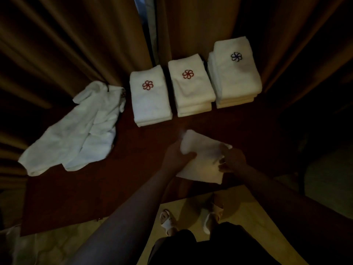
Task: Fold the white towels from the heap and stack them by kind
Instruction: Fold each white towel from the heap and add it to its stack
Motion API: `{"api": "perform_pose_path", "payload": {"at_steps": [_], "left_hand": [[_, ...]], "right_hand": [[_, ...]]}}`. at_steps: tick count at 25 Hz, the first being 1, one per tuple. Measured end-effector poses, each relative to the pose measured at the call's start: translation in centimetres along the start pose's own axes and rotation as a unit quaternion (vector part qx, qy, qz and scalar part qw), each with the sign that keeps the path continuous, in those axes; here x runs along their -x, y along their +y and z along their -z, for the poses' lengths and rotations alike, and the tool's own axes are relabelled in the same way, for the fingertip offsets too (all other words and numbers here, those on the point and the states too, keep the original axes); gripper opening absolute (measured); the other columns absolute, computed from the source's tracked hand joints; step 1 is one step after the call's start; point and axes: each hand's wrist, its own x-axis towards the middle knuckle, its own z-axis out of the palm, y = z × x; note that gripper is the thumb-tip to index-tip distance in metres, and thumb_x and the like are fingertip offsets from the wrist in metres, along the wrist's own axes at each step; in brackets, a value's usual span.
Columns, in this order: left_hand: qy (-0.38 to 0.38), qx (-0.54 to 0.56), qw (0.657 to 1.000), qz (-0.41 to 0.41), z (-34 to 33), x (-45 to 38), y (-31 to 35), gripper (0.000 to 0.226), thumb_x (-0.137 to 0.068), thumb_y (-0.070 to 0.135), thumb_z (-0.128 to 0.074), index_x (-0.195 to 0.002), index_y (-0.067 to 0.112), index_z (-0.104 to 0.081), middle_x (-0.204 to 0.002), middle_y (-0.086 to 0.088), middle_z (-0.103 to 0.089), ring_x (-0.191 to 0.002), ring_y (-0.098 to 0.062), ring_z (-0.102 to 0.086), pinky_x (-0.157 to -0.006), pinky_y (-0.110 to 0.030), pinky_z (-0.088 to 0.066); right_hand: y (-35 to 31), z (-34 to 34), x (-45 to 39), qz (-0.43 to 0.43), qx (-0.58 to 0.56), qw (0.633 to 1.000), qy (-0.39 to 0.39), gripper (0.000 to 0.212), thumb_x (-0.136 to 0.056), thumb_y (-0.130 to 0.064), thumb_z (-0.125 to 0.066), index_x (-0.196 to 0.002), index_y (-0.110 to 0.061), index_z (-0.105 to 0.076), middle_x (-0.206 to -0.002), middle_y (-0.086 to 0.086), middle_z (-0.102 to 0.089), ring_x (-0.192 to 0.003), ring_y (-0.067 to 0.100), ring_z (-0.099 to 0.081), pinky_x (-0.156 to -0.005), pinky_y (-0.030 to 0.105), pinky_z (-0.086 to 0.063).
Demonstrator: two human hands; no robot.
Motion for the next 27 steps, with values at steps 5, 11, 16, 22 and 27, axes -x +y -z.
{"api": "perform_pose_path", "payload": {"at_steps": [5, 11, 16, 22, 27], "left_hand": [[-0.024, -0.204, 0.927, -0.313, 6.2, 3.2, 3.2, 0.055, -0.069, 0.029, -0.076, -0.12, 0.011, -0.066, -0.111, -0.013, -0.069, -0.098, -0.032, -0.067, -0.082, -0.035, -0.051], [-0.044, -0.269, 0.869, -0.413, 9.4, 7.4, 0.2, 0.051, -0.082, 0.049, -0.067, -0.121, 0.016, -0.064, -0.108, -0.004, -0.06, -0.096, -0.018, -0.057, -0.08, -0.029, -0.043], [0.077, 0.066, 0.993, -0.061, 12.4, 7.0, -3.1, 0.021, -0.095, 0.038, -0.054, -0.099, 0.02, -0.066, -0.101, 0.0, -0.06, -0.091, -0.011, -0.057, -0.079, -0.03, -0.043], [-0.13, 0.406, 0.88, 0.207, 17.1, 5.7, -3.1, 0.054, -0.086, 0.055, -0.061, -0.123, 0.016, -0.062, -0.112, -0.01, -0.071, -0.103, -0.026, -0.068, -0.084, -0.035, -0.054], [-0.07, 0.437, 0.885, 0.146, 18.6, 4.9, -4.3, 0.053, -0.077, 0.038, -0.078, -0.122, 0.012, -0.063, -0.109, -0.011, -0.072, -0.099, -0.027, -0.07, -0.09, -0.042, -0.055]], "right_hand": [[-5.1, -3.7, 4.3, -0.071, -0.24, 0.948, -0.196, 0.078, -0.09, -0.067, -0.036, -0.138, -0.005, -0.043, -0.127, 0.023, -0.055, -0.116, 0.043, -0.054, -0.078, 0.046, -0.049], [-7.0, -7.3, 7.5, -0.026, -0.067, 0.983, -0.166, 0.037, -0.094, -0.026, -0.054, -0.125, -0.006, -0.055, -0.097, 0.012, -0.064, -0.087, 0.026, -0.059, -0.066, 0.036, -0.045], [-5.7, -9.8, 9.1, 0.136, -0.181, 0.958, -0.179, 0.039, -0.09, -0.011, -0.059, -0.128, -0.003, -0.055, -0.114, 0.016, -0.066, -0.102, 0.029, -0.065, -0.085, 0.039, -0.052], [-7.1, -13.7, 11.9, 0.171, -0.198, 0.944, -0.199, 0.039, -0.086, 0.001, -0.056, -0.124, -0.006, -0.057, -0.113, 0.017, -0.067, -0.097, 0.033, -0.067, -0.077, 0.039, -0.055], [-8.0, -15.1, 13.2, 0.17, -0.207, 0.937, -0.222, 0.039, -0.087, -0.009, -0.058, -0.126, -0.004, -0.055, -0.117, 0.018, -0.066, -0.106, 0.034, -0.064, -0.085, 0.044, -0.055]]}}
